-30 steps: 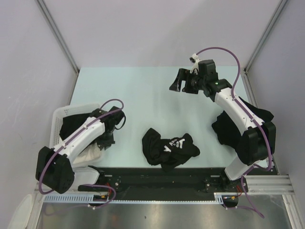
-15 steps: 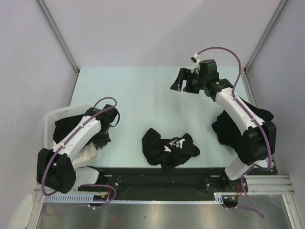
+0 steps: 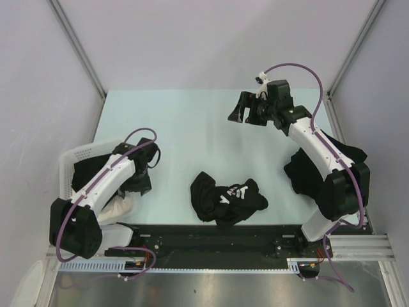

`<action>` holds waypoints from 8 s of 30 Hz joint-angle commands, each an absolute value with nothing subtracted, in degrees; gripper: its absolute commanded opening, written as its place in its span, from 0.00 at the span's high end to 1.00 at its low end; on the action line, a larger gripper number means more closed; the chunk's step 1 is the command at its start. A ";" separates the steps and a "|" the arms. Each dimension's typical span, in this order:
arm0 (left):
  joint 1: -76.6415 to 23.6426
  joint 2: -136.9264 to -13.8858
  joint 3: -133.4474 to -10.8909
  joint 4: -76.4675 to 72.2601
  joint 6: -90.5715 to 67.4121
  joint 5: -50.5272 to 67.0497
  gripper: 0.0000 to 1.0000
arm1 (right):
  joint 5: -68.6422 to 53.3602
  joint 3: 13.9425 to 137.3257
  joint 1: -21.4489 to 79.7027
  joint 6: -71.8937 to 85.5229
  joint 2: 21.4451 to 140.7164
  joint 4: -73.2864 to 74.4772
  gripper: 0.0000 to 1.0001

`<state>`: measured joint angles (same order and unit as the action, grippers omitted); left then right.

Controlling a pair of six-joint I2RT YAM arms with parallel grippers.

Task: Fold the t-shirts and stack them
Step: Flatten the tshirt out

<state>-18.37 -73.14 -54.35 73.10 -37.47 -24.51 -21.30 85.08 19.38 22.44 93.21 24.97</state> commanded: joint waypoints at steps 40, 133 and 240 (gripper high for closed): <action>-40.34 -44.91 -41.59 17.14 -40.34 2.72 0.07 | 0.61 82.35 19.07 18.81 86.57 34.45 0.00; -19.16 -70.93 -80.16 38.59 -20.13 -17.14 0.42 | -10.98 79.98 31.55 24.08 88.24 46.05 0.00; -19.25 -65.04 -68.38 39.55 -21.44 -9.14 0.47 | 12.67 127.62 12.66 11.86 117.08 54.58 0.41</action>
<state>-19.31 -65.60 -68.66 40.91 -20.93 -11.03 16.78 127.17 12.27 10.83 120.27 55.81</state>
